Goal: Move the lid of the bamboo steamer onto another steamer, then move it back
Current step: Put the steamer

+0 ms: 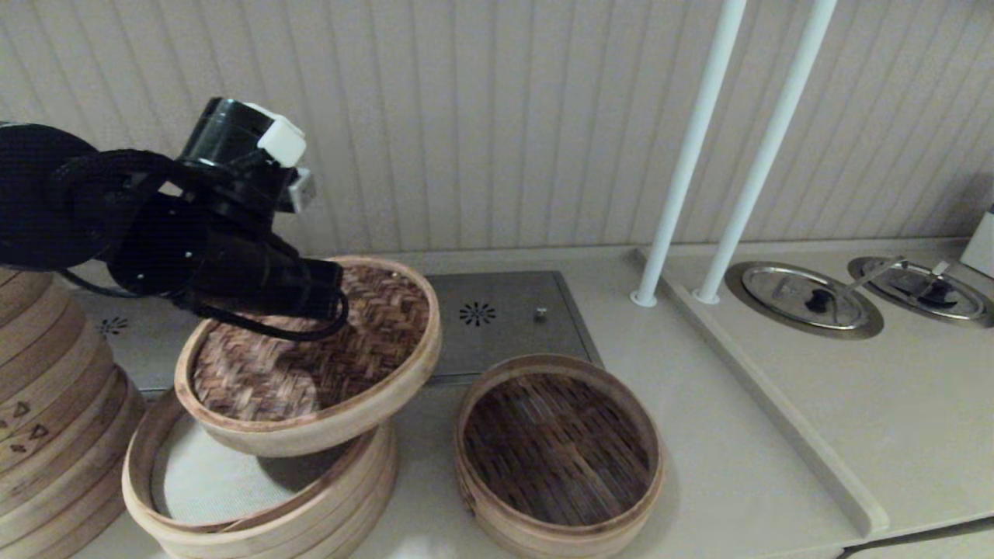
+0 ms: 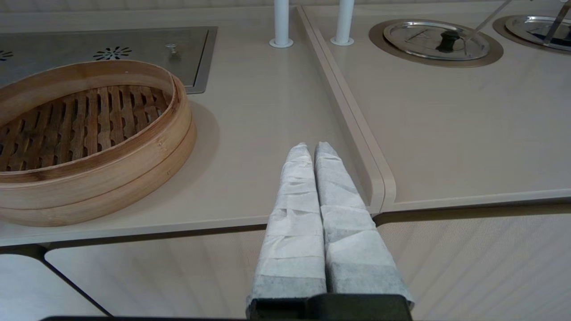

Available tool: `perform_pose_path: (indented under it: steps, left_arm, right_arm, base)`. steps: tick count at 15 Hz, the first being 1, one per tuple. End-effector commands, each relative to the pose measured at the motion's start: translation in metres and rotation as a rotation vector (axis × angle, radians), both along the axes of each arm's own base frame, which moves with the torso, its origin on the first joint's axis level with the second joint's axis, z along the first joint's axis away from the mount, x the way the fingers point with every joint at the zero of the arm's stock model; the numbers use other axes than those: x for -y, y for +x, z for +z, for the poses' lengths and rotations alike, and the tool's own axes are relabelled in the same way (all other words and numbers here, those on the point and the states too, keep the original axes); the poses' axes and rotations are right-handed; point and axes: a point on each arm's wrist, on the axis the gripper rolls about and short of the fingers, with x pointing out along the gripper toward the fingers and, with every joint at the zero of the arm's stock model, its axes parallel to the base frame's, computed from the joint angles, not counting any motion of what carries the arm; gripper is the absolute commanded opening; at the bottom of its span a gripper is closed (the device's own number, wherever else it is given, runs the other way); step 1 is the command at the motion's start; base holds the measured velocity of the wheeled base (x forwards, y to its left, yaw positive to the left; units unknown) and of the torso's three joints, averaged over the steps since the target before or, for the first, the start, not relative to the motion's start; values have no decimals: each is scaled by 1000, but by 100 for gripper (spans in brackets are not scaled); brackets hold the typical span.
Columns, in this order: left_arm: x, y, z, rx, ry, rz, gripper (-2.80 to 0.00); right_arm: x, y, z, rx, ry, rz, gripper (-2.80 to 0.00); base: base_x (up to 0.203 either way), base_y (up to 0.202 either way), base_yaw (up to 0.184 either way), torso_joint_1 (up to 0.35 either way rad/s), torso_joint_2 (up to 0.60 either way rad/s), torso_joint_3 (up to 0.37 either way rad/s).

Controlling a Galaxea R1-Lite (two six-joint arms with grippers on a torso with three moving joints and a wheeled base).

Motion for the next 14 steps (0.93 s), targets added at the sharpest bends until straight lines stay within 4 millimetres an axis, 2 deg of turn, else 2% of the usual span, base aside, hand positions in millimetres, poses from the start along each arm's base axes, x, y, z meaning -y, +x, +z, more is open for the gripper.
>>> perform_pose_path:
  steps: [1,6,11,14]
  left_arm:
    - [-19,-12,-3,-6,8,36,-280]
    - [-34,-19,-22,-33,27,66,-280]
    - [-38,-27,-32,-48,33,70,-280]
    - [-42,-31,-29,-37,32,74,-280]
  right_arm:
    - [0,0,-1,-4,0,0,-280]
    - [0,0,-1,-3,0,0,-280]
    - [0,0,-1,-2,0,0,-280]
    - [0,0,-1,-3,0,0,-280]
  base:
    - [0,0,0,0,0,0]
    - [0,0,0,0,0,0]
    - [0,0,0,0,0,0]
    - [0,0,0,0,0,0]
